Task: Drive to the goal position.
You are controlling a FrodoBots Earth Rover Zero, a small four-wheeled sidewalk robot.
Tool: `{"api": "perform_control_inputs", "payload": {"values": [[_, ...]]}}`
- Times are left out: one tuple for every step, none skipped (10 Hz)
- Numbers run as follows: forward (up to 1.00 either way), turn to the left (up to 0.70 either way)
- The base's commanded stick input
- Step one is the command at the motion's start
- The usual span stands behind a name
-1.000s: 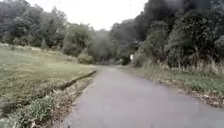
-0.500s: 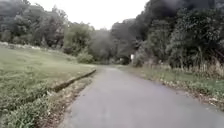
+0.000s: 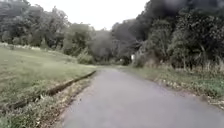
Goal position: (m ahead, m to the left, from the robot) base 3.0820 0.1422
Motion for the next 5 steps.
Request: {"api": "perform_control_inputs", "payload": {"values": [[0.50, 0.00], [0.50, 0.00], [0.50, 0.00], [0.50, 0.00], [0.50, 0.00]]}}
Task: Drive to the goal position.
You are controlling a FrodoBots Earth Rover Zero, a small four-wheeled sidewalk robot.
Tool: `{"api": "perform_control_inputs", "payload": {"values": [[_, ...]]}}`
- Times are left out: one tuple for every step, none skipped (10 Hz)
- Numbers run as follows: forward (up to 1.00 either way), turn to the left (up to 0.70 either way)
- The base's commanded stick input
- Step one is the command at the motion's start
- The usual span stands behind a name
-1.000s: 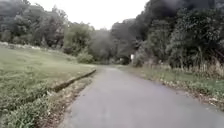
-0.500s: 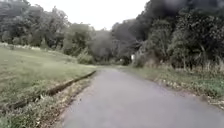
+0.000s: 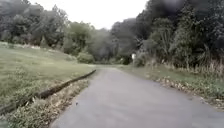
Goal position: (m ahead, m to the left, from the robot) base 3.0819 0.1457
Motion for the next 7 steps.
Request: {"api": "perform_control_inputs", "payload": {"values": [[0.50, 0.00], [0.50, 0.00], [0.50, 0.00], [0.50, 0.00], [0.50, 0.00], [0.50, 0.00], [0.50, 0.00]]}}
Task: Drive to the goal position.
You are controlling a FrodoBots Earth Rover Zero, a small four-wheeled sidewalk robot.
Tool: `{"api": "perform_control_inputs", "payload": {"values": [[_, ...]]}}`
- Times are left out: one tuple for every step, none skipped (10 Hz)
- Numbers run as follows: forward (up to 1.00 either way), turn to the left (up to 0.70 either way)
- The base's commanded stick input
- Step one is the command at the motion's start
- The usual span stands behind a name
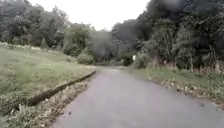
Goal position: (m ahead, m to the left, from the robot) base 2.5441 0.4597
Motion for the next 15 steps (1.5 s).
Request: {"api": "perform_control_inputs", "payload": {"values": [[0.50, 0.00], [0.50, 0.00], [0.50, 0.00], [0.50, 0.00], [0.50, 0.00], [0.50, 0.00], [0.50, 0.00], [0.50, 0.00], [0.50, 0.00], [0.50, 0.00], [0.50, 0.00], [0.50, 0.00], [0.50, 0.00], [0.50, 0.00], [0.50, 0.00]]}}
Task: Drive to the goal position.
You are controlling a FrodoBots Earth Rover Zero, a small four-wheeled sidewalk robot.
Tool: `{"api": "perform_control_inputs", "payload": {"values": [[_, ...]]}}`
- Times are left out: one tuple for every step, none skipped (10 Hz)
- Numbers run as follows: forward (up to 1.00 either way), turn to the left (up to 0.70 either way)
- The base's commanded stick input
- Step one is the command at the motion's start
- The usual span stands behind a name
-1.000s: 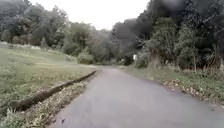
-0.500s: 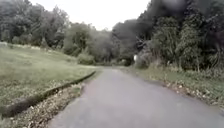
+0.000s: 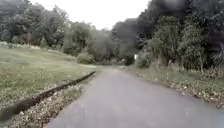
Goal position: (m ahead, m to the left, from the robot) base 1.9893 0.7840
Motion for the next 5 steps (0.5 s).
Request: {"api": "perform_control_inputs", "payload": {"values": [[0.50, -0.50], [0.50, -0.50], [0.50, -0.50], [0.50, -0.50], [0.50, -0.50]]}}
